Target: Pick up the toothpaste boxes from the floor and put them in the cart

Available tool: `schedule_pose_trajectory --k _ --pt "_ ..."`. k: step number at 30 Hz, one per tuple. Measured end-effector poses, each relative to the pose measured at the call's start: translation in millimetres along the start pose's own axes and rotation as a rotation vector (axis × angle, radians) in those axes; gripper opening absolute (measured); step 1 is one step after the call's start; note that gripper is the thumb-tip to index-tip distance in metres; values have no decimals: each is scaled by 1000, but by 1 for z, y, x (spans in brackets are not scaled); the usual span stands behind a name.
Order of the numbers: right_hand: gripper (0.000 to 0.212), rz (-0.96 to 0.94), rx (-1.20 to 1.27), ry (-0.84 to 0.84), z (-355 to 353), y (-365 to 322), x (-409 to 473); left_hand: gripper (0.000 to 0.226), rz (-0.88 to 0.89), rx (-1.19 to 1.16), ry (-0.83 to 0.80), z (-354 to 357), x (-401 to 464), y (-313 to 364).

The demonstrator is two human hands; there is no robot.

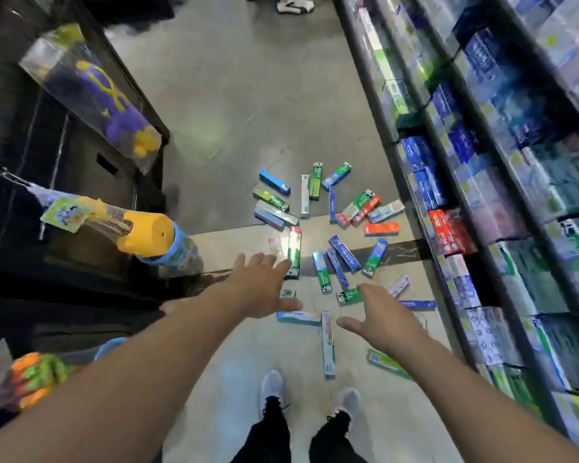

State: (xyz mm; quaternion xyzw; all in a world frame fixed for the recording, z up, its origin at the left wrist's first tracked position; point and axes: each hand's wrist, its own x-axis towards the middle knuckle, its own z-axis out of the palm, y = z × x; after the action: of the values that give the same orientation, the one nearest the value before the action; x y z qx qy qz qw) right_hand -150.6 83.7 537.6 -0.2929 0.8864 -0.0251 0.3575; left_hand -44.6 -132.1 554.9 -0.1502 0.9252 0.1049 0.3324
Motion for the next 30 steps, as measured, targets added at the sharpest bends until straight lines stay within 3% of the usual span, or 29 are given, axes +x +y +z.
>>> schedule_pose_trajectory --k 12,18,26,30 --pt "71 180 122 -145 281 102 201 92 107 136 -186 260 252 1" --pt "68 324 244 -87 406 130 290 87 227 208 -115 359 346 -16" --pt "81 493 264 -84 491 149 336 86 300 283 -32 421 409 -31" --pt "73 486 213 -137 508 157 341 86 333 265 -1 435 416 -32"
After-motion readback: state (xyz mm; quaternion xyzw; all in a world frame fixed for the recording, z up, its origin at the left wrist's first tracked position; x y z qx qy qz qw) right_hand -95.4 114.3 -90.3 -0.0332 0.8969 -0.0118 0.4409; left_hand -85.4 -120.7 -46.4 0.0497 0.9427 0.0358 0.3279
